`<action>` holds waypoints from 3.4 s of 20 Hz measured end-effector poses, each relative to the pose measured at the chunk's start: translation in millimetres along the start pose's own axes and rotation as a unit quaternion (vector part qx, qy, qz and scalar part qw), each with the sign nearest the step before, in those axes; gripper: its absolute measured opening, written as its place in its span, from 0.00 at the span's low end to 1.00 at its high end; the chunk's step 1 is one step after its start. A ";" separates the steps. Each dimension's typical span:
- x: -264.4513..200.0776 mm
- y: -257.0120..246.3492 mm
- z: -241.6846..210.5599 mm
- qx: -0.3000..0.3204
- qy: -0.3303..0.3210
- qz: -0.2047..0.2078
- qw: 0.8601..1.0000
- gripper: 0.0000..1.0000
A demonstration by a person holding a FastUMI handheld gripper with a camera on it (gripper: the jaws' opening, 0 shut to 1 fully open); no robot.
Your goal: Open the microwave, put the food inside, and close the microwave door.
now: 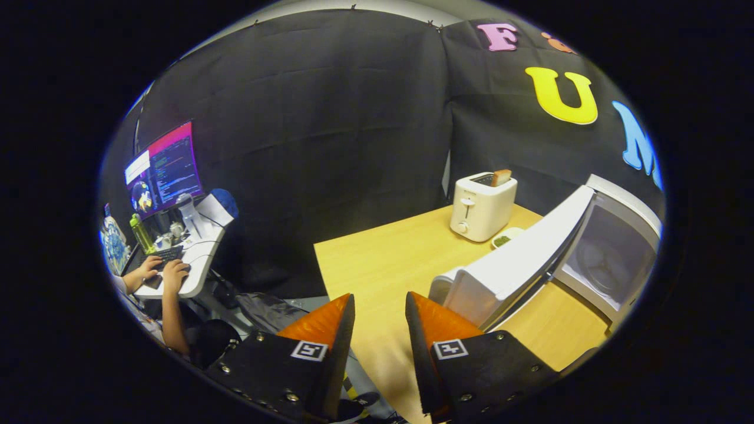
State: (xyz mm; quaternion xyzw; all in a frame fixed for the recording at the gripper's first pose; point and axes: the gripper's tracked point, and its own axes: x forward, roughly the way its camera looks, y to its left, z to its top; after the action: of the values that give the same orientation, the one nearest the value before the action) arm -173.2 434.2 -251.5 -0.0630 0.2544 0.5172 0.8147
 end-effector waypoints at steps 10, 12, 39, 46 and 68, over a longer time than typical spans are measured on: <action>-137.5 -52.0 28.7 0.048 -0.044 -0.009 0.998 0.68; -165.4 -83.6 27.4 0.079 -0.056 -0.053 0.994 0.69; -328.6 -326.5 -234.0 0.472 0.023 -0.329 0.818 0.55; -331.3 -322.5 -205.6 0.462 -0.008 -0.333 0.822 0.15; -194.8 -381.3 -73.6 0.649 -0.301 -0.211 0.667 0.14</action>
State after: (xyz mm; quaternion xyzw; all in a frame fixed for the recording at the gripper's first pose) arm 69.3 75.1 -282.7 0.5884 0.2464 0.0271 0.7696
